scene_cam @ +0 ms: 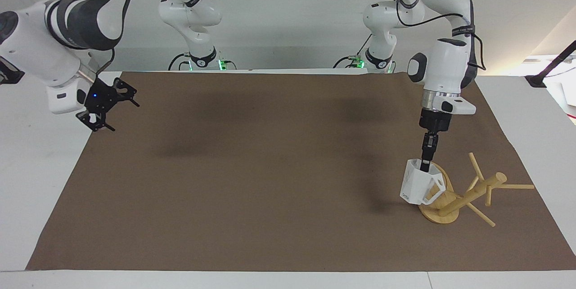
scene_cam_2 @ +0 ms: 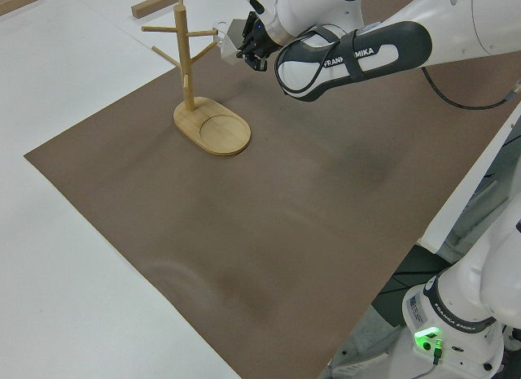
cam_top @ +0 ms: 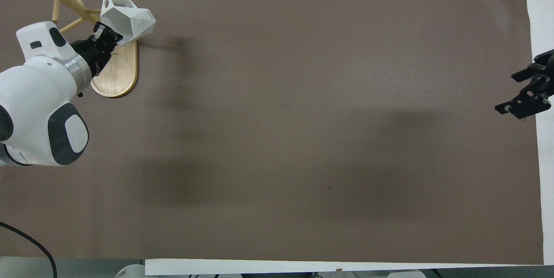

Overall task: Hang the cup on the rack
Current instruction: 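Move the cup onto the rack while the right gripper withdraws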

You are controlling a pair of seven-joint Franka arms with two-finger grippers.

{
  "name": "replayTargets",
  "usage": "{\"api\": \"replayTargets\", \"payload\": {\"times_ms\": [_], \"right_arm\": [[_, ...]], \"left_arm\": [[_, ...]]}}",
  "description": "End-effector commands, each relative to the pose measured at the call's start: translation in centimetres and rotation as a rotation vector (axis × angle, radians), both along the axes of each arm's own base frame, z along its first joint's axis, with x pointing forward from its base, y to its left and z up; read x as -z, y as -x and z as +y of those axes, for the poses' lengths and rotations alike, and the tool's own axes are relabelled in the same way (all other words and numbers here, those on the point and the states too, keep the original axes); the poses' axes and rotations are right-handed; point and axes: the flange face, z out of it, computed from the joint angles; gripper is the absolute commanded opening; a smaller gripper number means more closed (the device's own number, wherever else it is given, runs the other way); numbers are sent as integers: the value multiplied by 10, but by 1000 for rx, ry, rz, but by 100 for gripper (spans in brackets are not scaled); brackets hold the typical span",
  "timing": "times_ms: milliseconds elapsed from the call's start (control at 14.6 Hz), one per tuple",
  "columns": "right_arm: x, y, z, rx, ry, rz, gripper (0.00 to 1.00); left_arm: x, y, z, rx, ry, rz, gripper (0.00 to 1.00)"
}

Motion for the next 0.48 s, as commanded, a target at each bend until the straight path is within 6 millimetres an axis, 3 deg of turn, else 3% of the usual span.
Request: {"api": "replayTargets", "payload": {"times_ms": [0, 205, 274, 342, 411], "right_arm": [[-17, 0, 16, 162, 88, 60, 100], [-44, 5, 50, 377, 191, 94, 100], [-53, 8, 62, 450, 209, 84, 100], [-58, 8, 67, 519, 223, 96, 100], [-68, 8, 80, 555, 236, 84, 100]], "left_arm": [[9, -1, 13, -6, -11, -6, 0], [16, -5, 30, -30, -15, 10, 0], [15, -6, 30, -27, -19, 19, 14], [15, -8, 35, -17, -37, 31, 59], [11, -11, 39, 17, -69, 36, 89]]}}
